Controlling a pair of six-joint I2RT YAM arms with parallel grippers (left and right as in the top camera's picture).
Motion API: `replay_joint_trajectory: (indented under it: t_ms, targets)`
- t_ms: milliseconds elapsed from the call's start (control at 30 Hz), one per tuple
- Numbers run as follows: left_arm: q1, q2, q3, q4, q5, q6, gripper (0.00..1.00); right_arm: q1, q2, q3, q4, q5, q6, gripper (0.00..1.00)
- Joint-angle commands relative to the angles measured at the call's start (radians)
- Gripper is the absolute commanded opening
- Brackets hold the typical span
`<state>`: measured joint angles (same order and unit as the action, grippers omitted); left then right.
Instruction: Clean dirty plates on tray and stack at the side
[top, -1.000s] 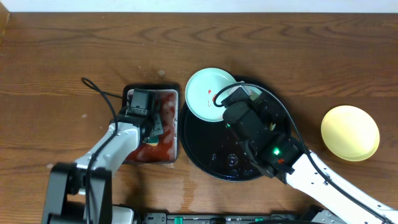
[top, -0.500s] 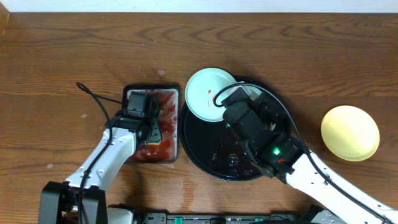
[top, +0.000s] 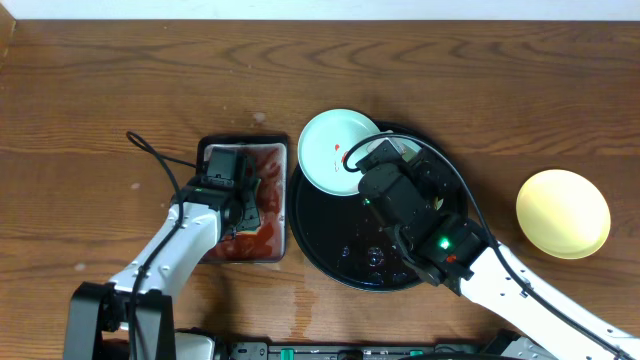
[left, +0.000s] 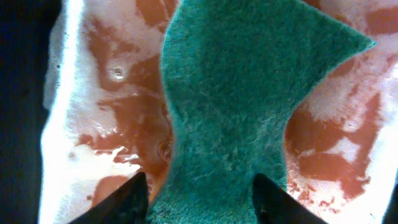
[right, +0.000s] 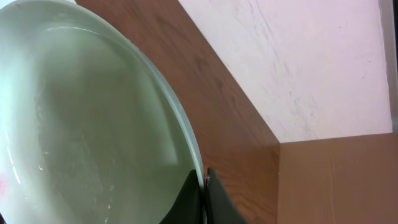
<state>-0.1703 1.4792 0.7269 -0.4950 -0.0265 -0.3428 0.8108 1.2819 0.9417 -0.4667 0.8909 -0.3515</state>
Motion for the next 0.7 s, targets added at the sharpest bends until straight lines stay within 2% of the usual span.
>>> replay_joint_trajectory:
  t_ms: [0,133,200,233,667]
  targets:
    - [0.003,0.039,-0.024,-0.016,-0.007,0.009,0.42,0.008,0.002,0.023,0.001,0.025,-0.001,0.01]
    - [0.003,0.039,-0.024,-0.016,-0.007,0.009,0.26,0.008,0.002,0.023,-0.001,0.025,-0.001,0.01]
    - [0.003,0.039,-0.024,-0.017,-0.007,0.009,0.12,0.008,0.002,0.023,-0.001,0.025,-0.001,0.01]
    - [0.003,0.039,-0.024,-0.017,-0.007,0.010,0.08,0.008,0.002,0.023,-0.001,0.025,-0.001,0.01]
    - [0.003,-0.044,0.051,-0.068,-0.008,0.036,0.08,0.008,0.002,0.023,-0.009,0.025,-0.001,0.01]
